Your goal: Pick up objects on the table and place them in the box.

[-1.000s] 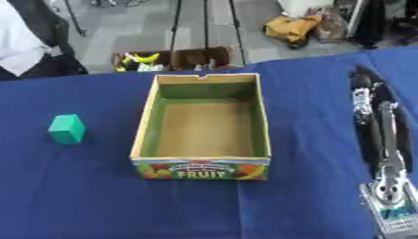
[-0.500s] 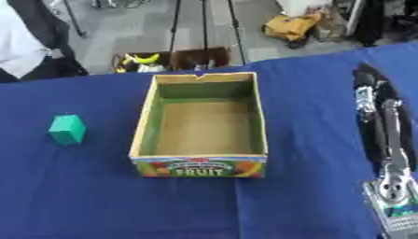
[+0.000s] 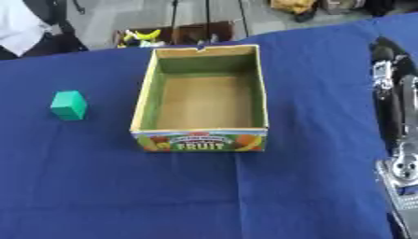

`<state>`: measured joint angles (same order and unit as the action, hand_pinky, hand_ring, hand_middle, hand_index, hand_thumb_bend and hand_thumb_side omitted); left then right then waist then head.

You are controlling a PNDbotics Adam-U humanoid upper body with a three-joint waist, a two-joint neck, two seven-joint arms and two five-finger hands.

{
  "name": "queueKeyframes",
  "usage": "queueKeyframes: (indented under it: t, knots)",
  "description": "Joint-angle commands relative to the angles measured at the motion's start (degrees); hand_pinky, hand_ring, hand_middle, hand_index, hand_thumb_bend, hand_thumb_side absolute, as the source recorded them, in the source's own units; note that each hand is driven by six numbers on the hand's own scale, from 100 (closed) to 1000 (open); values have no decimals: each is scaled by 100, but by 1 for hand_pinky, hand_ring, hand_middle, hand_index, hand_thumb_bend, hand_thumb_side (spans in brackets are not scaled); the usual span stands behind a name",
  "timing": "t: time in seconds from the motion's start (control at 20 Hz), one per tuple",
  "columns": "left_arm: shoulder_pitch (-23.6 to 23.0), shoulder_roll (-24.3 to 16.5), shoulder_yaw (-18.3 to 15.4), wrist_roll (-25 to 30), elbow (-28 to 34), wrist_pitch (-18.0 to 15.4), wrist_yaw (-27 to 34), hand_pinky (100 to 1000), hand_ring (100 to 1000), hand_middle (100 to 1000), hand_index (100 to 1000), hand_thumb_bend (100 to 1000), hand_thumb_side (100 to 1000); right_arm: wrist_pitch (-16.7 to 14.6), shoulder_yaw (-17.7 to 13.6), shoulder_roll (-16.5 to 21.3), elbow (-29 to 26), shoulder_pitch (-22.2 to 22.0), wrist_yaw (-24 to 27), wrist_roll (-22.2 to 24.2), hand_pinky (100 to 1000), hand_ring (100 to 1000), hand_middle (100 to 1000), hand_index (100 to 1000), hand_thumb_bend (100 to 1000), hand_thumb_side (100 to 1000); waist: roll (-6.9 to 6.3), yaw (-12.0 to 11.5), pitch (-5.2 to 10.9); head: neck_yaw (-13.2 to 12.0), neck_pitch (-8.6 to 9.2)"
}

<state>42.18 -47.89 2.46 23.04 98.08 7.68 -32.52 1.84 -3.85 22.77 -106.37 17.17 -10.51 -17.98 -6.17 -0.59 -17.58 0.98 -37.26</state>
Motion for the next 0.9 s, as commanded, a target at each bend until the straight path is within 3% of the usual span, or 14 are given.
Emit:
queueKeyframes:
  t: [0.05,0.25,0.5,0.65,0.85,0.9]
  knots:
    - [220,-129,-19,153,-280,-84,-194,851,930,907,993,514,1000,-8,-5,167,-96,71,-9,25,864,904,831,926,100,1000,5,26,108,-194,-159]
    - [509,-90,37,269,-737,-183,-496,862,917,907,983,549,1000,-6,14,201,-94,72,-5,48,864,904,831,927,100,1000,-22,79,81,-321,-82]
    - [1049,-6,166,800,-1482,-435,-995,879,915,918,1000,620,936,-12,57,251,-94,86,-3,98,865,904,831,927,100,1000,-70,177,46,-396,246]
    - [1360,57,213,1217,-1990,-615,-1312,889,919,931,1000,695,895,-16,76,276,-102,97,1,123,865,904,831,927,100,1000,-89,239,16,-401,381]
    - [1685,171,220,1721,-2547,-862,-1809,874,901,947,1000,910,828,-15,81,306,-117,110,1,134,865,905,831,927,100,1000,-109,330,-28,-402,462]
    - [1730,199,217,1833,-2650,-910,-1904,874,901,947,1000,910,828,-14,82,311,-120,113,2,137,865,905,831,927,100,1000,-112,346,-37,-406,471]
